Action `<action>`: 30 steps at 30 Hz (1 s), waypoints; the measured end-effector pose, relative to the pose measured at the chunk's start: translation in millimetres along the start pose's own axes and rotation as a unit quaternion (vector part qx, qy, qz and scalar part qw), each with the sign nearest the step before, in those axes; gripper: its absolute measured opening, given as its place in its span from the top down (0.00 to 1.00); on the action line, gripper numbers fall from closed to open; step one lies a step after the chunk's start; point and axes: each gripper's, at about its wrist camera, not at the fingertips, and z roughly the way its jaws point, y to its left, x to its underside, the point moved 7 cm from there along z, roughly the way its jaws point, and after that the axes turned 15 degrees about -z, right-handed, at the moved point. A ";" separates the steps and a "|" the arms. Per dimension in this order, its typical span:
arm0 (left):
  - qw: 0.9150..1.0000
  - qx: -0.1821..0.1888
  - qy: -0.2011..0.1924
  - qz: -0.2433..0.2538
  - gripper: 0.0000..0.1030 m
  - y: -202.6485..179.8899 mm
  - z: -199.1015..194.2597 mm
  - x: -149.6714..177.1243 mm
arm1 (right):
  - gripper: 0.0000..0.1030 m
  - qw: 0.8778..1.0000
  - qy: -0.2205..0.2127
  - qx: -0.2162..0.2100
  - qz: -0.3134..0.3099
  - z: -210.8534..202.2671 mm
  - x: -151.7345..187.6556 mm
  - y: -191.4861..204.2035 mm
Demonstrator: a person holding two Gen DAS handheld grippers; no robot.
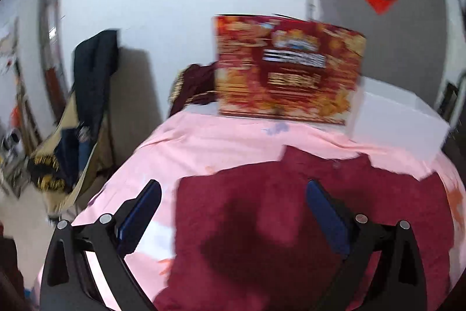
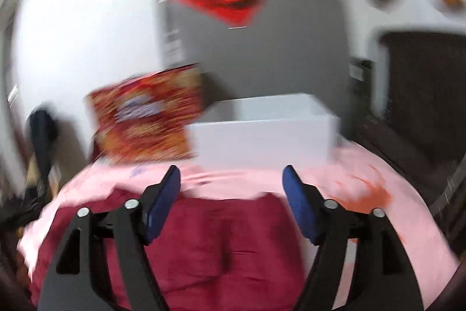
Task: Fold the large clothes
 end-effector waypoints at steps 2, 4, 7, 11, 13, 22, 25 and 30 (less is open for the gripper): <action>1.000 0.004 0.009 0.016 0.03 -20.3 8.5 6.3 | 0.28 0.998 0.017 -0.019 -0.049 24.6 -2.3 41.1; 0.999 0.010 0.027 0.032 0.03 -39.7 24.9 20.8 | 0.28 0.996 0.045 -0.039 -0.072 48.6 9.8 68.3; 0.997 -0.004 0.056 0.049 0.03 -45.8 56.4 49.8 | 0.28 0.991 0.099 -0.062 -0.071 90.0 50.7 83.9; 0.991 0.008 0.130 0.014 0.03 -19.6 93.9 74.7 | 0.29 0.983 0.150 -0.106 -0.010 112.6 81.1 64.0; 0.991 0.022 0.132 -0.014 0.03 -7.2 91.5 64.2 | 0.29 0.984 0.150 -0.097 0.010 109.1 81.5 47.2; 0.987 -0.053 0.110 -0.106 0.03 74.4 88.0 40.8 | 0.28 0.975 0.160 -0.053 0.148 86.9 102.0 -41.7; 0.986 -0.025 0.097 -0.132 0.03 88.8 68.1 26.2 | 0.28 0.987 0.107 0.036 0.117 47.7 77.3 -65.1; 0.995 0.014 0.028 -0.091 0.03 55.9 0.2 1.1 | 0.27 0.996 -0.022 0.025 0.086 -23.9 14.1 -45.2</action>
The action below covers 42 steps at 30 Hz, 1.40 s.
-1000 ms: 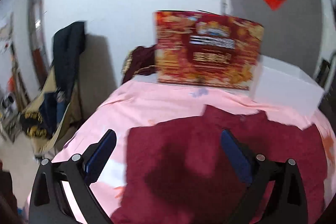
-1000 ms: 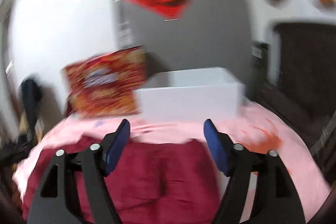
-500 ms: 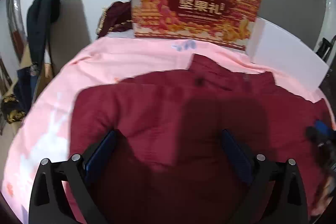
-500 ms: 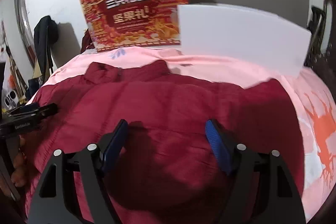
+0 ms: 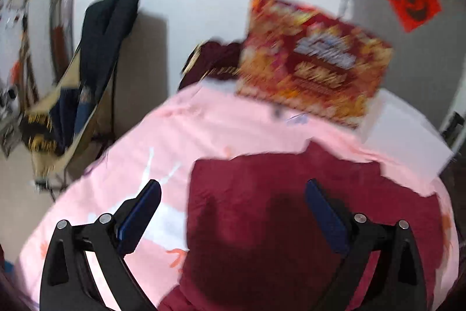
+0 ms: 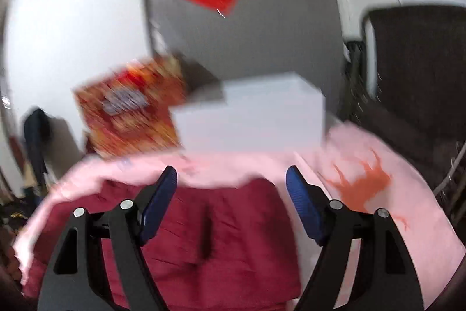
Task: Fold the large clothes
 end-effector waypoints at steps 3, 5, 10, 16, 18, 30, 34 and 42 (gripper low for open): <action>0.998 0.024 -0.015 0.056 0.03 -34.5 -26.3 15.0 | 0.27 0.997 0.005 -0.049 -0.063 -4.9 0.0 49.6; 0.996 0.020 -0.011 0.091 0.03 -50.8 -26.9 31.4 | 0.27 0.993 0.024 -0.060 -0.101 7.2 12.9 77.6; 0.988 0.010 0.059 0.145 0.03 -68.4 8.9 84.5 | 0.27 0.976 0.112 -0.076 -0.169 46.0 63.3 110.8; 0.985 0.004 0.112 0.133 0.03 -55.5 57.2 108.5 | 0.18 0.959 0.243 -0.097 -0.110 95.7 124.9 79.8; 0.984 -0.004 0.103 0.143 0.03 -60.5 61.4 112.4 | 0.18 0.960 0.240 -0.082 -0.117 101.1 127.3 72.0; 0.980 0.006 0.098 0.171 0.03 -93.9 87.0 114.3 | 0.18 0.959 0.246 -0.095 -0.104 126.3 130.5 51.0; 0.980 0.007 0.099 0.171 0.03 -100.1 93.6 112.8 | 0.17 0.959 0.246 -0.081 -0.111 125.3 131.8 54.5; 0.977 0.030 0.144 0.156 0.03 -81.1 69.4 110.8 | 0.14 0.946 0.267 -0.090 -0.164 72.7 140.1 65.9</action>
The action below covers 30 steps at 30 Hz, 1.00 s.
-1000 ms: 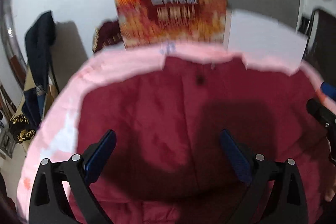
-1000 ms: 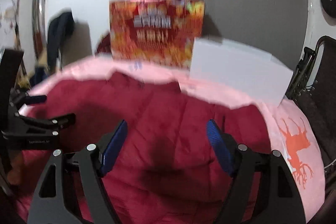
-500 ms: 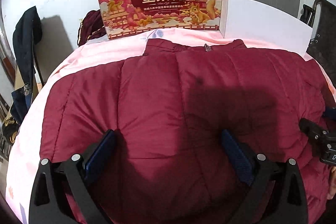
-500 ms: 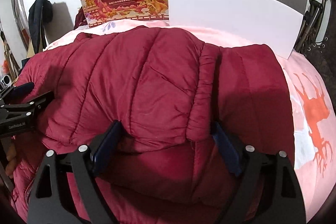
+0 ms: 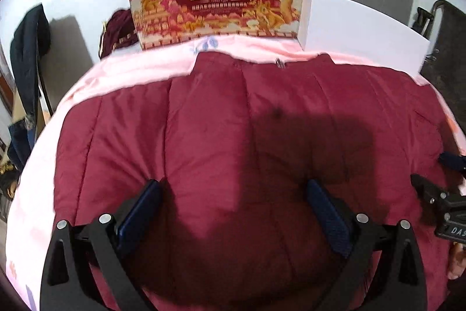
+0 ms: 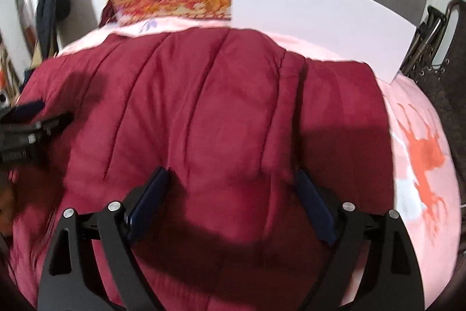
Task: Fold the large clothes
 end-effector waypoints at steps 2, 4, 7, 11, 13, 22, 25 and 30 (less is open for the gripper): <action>1.000 0.020 0.020 0.005 0.03 9.5 -20.0 12.1 | 0.12 1.000 0.007 -0.003 -0.027 -17.7 17.0 12.6; 0.999 0.026 0.040 0.022 0.03 21.3 -42.3 33.4 | 0.12 0.999 0.020 -0.012 -0.036 -30.8 38.8 22.9; 0.996 0.006 0.062 0.062 0.03 32.7 -64.4 76.7 | 0.12 0.999 0.025 -0.026 -0.037 -46.9 66.3 34.2; 0.993 -0.006 0.057 0.100 0.03 51.4 -98.3 138.1 | 0.12 0.998 0.026 -0.040 -0.035 -77.7 112.7 45.3; 0.995 0.012 0.059 0.084 0.03 67.3 -123.7 161.7 | 0.12 0.998 0.021 -0.052 -0.024 -93.8 135.9 45.3; 0.997 -0.023 0.025 0.070 0.03 135.5 -213.4 241.6 | 0.12 0.999 -0.016 -0.027 0.013 -180.8 239.4 13.4; 0.999 -0.017 0.010 0.043 0.03 156.3 -231.5 235.0 | 0.12 0.997 -0.038 -0.031 0.058 -195.0 242.1 -15.2; 0.995 0.087 0.013 -0.054 0.03 166.1 -230.1 185.5 | 0.12 0.979 -0.085 -0.108 0.148 -188.0 222.6 -55.6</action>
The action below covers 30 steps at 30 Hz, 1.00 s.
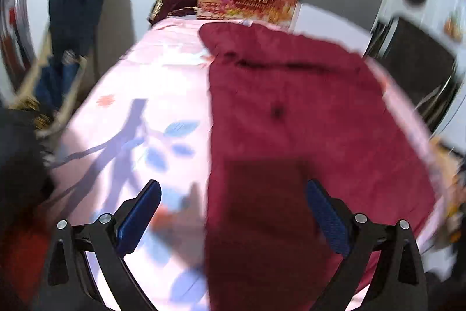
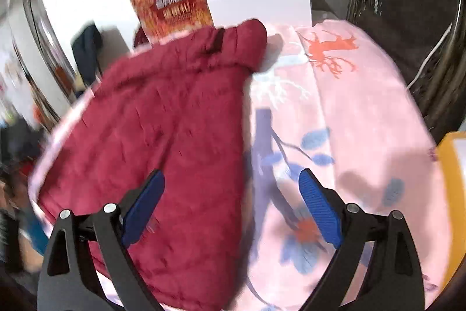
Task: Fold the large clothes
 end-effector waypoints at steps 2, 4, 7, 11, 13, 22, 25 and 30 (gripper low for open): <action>0.999 0.024 0.015 -0.015 0.03 -2.4 16.3 -14.1 | 0.12 1.000 0.008 -0.012 0.017 18.9 -4.6 -9.4; 0.998 0.033 0.043 -0.031 0.03 -1.1 42.8 -25.4 | 0.12 0.998 0.026 -0.032 0.038 43.2 -5.8 -18.0; 0.993 0.049 0.093 -0.047 0.03 1.1 79.7 -29.1 | 0.12 0.995 0.059 -0.054 0.063 76.8 -1.7 -25.1; 0.990 0.067 0.118 -0.037 0.03 -8.1 92.7 -27.5 | 0.11 0.994 0.067 -0.067 0.057 93.8 -3.5 -20.5; 0.988 0.081 0.129 -0.032 0.03 -12.3 91.8 -21.4 | 0.11 0.993 0.071 -0.083 0.049 93.1 -0.6 -12.0; 0.986 0.110 0.122 -0.008 0.03 -9.5 53.0 33.8 | 0.11 0.989 0.062 -0.135 0.027 54.0 41.8 33.4; 0.984 0.131 0.118 -0.007 0.03 -6.2 31.9 57.8 | 0.11 0.987 0.050 -0.151 0.030 35.4 61.0 49.2; 0.978 0.177 0.109 -0.008 0.03 -11.2 8.6 87.9 | 0.12 0.984 0.033 -0.173 0.027 20.1 76.0 66.1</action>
